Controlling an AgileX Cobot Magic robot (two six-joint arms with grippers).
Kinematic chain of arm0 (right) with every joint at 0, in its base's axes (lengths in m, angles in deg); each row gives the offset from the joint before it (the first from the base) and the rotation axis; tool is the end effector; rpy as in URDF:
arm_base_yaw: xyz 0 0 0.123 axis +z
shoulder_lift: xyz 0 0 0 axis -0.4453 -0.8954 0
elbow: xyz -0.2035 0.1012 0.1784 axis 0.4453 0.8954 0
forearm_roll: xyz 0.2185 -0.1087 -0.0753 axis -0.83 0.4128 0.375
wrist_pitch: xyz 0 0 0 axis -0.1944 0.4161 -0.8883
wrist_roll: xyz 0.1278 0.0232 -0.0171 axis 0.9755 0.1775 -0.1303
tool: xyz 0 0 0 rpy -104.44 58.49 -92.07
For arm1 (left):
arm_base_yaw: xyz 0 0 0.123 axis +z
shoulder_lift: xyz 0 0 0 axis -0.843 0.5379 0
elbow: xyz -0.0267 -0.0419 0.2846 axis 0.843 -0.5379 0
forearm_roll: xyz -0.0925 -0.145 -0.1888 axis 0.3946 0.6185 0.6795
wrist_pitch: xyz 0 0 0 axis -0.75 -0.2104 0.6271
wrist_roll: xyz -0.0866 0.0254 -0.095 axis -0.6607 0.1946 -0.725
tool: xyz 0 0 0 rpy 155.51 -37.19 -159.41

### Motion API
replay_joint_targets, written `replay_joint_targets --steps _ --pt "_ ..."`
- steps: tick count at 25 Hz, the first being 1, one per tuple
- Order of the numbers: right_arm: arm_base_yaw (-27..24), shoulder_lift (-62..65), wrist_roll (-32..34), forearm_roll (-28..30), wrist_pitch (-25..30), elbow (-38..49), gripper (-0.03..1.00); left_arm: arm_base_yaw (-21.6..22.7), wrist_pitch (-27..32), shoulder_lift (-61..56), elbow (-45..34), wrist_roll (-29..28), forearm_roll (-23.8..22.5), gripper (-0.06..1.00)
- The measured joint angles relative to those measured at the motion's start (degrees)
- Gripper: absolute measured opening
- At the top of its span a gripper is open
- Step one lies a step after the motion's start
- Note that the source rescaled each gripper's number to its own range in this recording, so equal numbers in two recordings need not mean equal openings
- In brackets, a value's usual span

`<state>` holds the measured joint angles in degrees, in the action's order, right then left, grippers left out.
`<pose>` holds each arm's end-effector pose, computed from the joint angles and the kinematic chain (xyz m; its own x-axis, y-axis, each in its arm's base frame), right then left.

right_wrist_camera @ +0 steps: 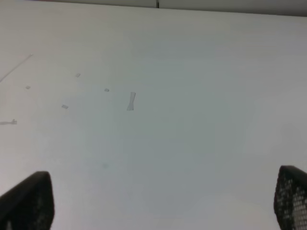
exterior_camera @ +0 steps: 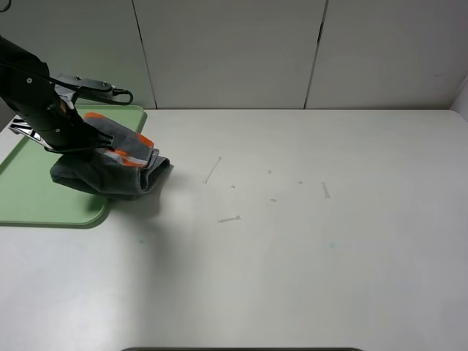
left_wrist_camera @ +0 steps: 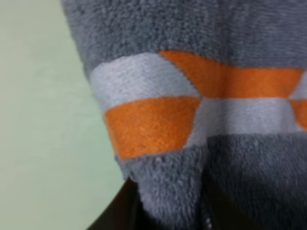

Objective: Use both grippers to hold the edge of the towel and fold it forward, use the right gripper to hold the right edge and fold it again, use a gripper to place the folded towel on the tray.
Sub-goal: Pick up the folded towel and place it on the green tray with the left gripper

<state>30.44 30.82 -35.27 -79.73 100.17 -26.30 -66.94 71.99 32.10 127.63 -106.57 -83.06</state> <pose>0.0247 0.0145 0.2653 -0.4496 -0.0199 -0.8930 -0.1511 0.9870 0.0541 0.3741 -0.0426 0.1239 -0.8604 0.1799 -0.4769 0.1230 0.9813 0.1482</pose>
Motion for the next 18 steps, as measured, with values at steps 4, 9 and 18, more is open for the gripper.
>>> replay_joint_targets --steps 4,9,18 --pt "0.0 0.0 0.0 0.0 0.0 0.0 1.0 3.06 -0.05 0.0 0.0 0.8 -1.52 0.15" --pt "0.0 0.0 0.0 0.0 0.0 0.0 1.0 6.69 -0.1 0.0 0.0 0.97 -4.38 0.15" --pt "0.0 0.0 0.0 0.0 0.0 0.0 1.0 8.82 -0.6 0.0 0.0 0.57 -9.68 0.15"
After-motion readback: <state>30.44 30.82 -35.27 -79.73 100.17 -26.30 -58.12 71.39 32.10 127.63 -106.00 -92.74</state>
